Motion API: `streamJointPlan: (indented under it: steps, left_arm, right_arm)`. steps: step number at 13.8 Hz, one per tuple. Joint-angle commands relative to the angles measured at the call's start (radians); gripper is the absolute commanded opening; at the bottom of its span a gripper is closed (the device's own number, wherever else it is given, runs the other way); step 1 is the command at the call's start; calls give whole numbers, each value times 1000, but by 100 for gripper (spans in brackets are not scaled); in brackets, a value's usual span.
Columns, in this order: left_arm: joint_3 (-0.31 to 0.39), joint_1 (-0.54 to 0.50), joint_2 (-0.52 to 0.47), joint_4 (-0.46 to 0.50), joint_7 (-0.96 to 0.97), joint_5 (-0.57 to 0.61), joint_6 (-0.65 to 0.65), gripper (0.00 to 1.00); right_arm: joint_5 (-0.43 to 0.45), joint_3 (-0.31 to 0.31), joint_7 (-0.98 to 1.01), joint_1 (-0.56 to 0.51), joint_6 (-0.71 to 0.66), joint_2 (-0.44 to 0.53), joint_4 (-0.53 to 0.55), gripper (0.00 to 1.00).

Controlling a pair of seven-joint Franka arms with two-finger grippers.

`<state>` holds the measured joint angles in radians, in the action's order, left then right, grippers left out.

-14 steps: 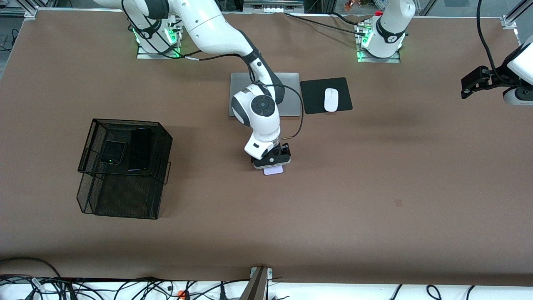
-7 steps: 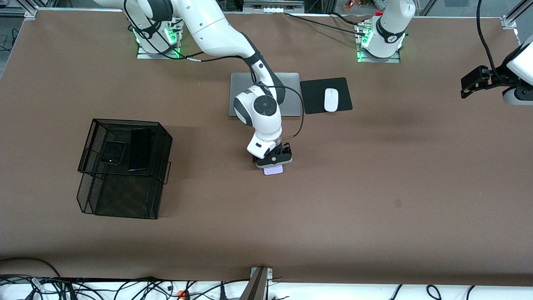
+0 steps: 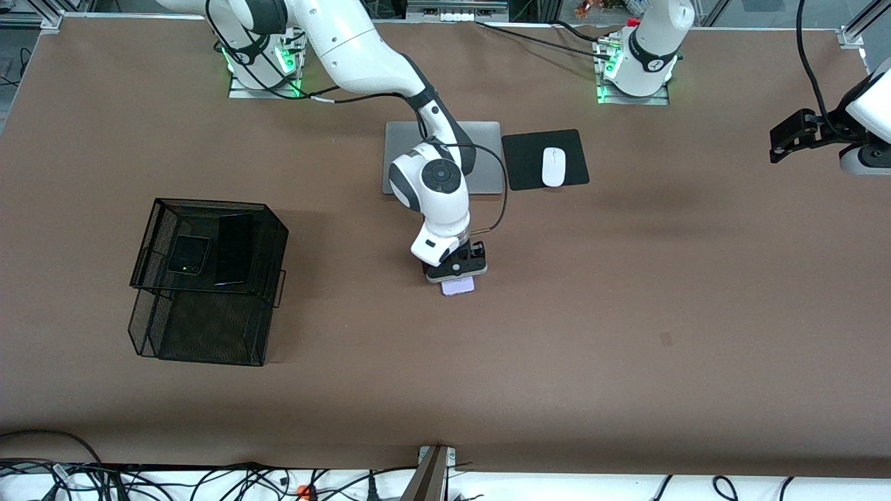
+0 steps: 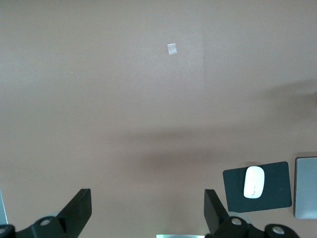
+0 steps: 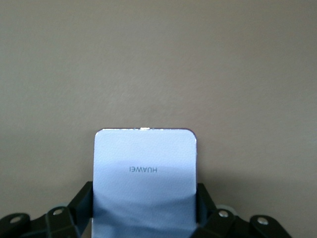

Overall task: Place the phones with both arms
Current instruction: 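Carry the white phone into the basket's back tier and open the right gripper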

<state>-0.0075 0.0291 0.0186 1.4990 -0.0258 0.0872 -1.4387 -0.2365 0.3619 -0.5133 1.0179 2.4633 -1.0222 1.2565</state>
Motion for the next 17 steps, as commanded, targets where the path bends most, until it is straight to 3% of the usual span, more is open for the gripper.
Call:
streamJointPlan:
  steps: [1,4,7,13,17]
  left_arm:
    - [-3,-8,-23,20,-14,-23,6,100]
    - [-3,-8,-23,20,-16,-23,11,100]
    - [-3,-8,-23,20,-16,-23,18,100]
    - [4,-9,-23,18,-22,-23,21,100]
    - [7,-21,-23,17,-23,-23,20,100]
  right_arm:
    - [-3,75,16,-12,-163,121,8,0]
    - [-1,216,47,-16,-326,227,8,0]
    - [-6,310,269,-97,-417,274,8,0]
    - [-70,307,620,-372,-425,283,11,0]
    - [-254,296,705,-444,-414,278,119,0]
